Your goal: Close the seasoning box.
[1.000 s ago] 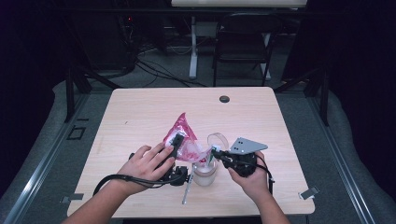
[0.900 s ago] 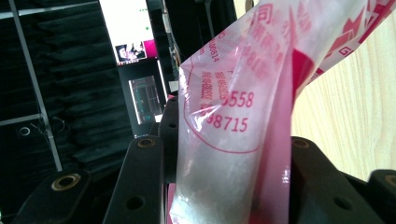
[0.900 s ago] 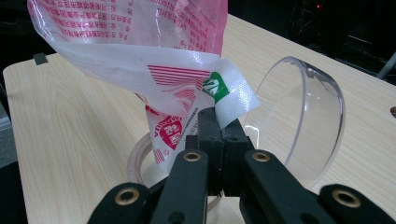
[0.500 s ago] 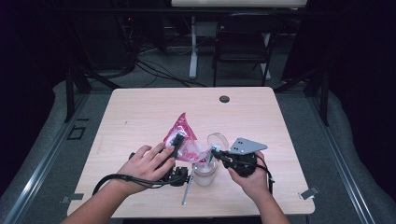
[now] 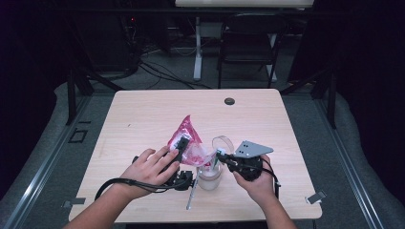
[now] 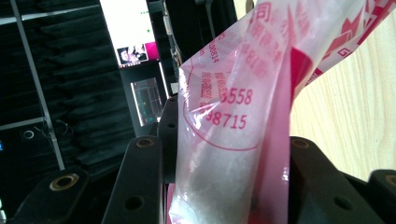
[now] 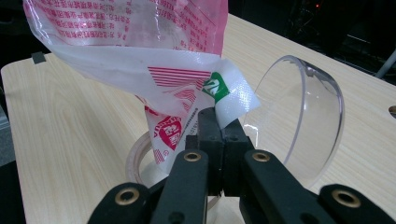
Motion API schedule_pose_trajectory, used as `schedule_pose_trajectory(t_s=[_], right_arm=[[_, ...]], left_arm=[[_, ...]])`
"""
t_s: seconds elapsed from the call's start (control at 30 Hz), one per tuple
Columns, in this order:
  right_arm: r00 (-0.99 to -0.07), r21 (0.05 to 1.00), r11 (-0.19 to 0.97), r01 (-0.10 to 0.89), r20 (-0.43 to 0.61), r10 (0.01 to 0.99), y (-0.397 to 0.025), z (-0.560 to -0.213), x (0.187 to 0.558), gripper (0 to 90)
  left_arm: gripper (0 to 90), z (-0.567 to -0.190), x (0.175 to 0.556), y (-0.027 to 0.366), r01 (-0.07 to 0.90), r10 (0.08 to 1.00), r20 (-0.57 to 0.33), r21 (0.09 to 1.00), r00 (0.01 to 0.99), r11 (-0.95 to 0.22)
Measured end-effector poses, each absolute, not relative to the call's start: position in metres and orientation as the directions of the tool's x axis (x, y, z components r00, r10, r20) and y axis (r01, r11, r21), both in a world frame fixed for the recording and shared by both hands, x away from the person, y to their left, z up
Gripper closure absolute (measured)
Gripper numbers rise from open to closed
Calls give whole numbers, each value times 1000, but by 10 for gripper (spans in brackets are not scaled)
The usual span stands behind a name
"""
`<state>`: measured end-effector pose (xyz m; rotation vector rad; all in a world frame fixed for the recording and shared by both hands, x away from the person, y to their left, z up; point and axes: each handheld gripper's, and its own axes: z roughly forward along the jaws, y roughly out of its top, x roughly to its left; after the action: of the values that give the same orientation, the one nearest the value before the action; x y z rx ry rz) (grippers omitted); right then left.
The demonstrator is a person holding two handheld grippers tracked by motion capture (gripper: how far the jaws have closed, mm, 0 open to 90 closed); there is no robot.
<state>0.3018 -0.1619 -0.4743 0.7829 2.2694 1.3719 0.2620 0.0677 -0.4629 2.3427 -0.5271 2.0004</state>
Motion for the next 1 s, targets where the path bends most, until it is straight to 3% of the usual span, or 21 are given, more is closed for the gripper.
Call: schedule_pose_trajectory(t_s=[0.43, 1.0], right_arm=[[-775, 890, 371, 266, -32, 631, -162, -474, 302, 898], [-777, 893, 367, 262, -30, 629, -161, -475, 302, 897]], left_arm=[[649, -463, 262, 67, -263, -248, 962, -213, 111, -941], [652, -469, 264, 73, -247, -168, 974, -127, 155, -961]])
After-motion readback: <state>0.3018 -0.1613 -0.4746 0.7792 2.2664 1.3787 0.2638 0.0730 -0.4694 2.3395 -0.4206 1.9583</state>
